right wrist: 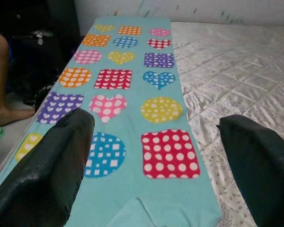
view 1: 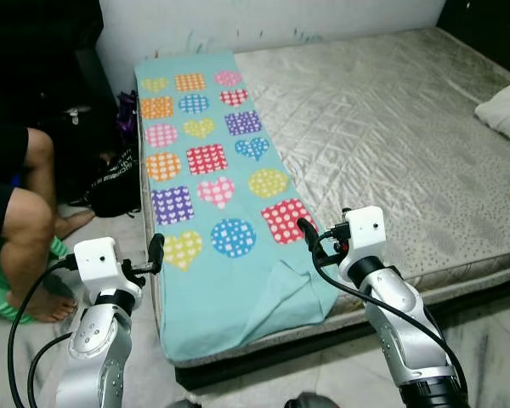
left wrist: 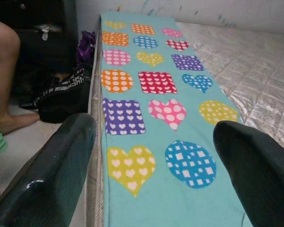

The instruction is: Clean up the room

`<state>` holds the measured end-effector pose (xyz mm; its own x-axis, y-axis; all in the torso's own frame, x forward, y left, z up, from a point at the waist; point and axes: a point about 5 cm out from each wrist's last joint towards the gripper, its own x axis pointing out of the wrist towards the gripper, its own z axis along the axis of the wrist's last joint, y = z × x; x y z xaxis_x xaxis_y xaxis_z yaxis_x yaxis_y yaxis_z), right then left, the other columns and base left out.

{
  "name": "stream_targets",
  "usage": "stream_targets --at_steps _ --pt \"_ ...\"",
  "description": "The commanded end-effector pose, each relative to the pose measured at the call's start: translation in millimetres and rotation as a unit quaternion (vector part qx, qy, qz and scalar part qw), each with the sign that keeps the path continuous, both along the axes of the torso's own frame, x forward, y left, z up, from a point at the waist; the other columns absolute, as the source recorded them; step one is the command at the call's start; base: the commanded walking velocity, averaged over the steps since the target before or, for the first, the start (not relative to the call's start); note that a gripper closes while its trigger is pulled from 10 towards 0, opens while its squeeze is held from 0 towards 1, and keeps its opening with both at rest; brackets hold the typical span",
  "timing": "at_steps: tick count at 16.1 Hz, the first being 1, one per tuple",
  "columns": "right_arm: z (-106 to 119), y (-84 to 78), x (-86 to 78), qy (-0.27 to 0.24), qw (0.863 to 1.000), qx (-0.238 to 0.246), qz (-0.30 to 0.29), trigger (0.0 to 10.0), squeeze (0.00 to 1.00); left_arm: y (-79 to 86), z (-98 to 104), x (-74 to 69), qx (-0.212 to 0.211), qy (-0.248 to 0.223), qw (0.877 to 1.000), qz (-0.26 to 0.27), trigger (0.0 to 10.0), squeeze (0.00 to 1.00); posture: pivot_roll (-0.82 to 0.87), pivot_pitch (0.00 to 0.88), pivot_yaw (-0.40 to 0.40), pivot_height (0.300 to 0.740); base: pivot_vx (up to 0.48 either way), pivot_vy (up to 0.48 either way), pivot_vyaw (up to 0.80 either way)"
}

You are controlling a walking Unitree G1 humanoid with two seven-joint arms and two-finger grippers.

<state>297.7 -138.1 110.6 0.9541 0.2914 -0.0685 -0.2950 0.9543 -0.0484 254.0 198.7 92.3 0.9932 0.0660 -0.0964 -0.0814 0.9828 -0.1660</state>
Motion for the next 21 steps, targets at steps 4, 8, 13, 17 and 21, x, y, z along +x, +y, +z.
stream_targets --at_steps 4,8,13,17,21 --pt "1.4 1.1 -1.2 -0.001 1.0 -0.001 0.007 10.0 0.0 4.2 -3.7 -1.4 0.008 0.01 1.0 0.009 10.0 0.0 -0.14 0.121 0.034 0.605 0.0 0.0 0.0" --pt "0.3 1.5 -1.2 0.001 1.0 -0.001 0.011 10.0 0.0 3.5 0.1 -2.0 0.011 -0.003 1.0 0.008 10.0 0.0 -0.14 0.119 0.033 0.59 0.0 0.0 0.0" --pt "1.6 -0.1 0.1 -0.003 1.0 -0.005 0.013 10.0 0.0 3.1 3.3 -2.9 0.014 -0.018 1.0 0.004 10.0 0.0 -0.15 0.119 0.031 0.59 0.153 0.0 0.0" --pt "1.6 -0.9 0.1 -0.004 1.0 -0.006 0.011 10.0 0.0 3.1 3.3 -3.2 0.015 -0.019 1.0 0.002 10.0 0.0 -0.15 0.12 0.031 0.59 0.437 0.0 0.0" --pt "2.7 -2.3 0.1 -0.008 1.0 -0.006 0.008 10.0 0.0 2.1 2.7 -2.9 0.015 -0.018 1.0 -0.003 10.0 0.0 -0.15 0.117 0.032 0.59 0.45 0.0 0.0"
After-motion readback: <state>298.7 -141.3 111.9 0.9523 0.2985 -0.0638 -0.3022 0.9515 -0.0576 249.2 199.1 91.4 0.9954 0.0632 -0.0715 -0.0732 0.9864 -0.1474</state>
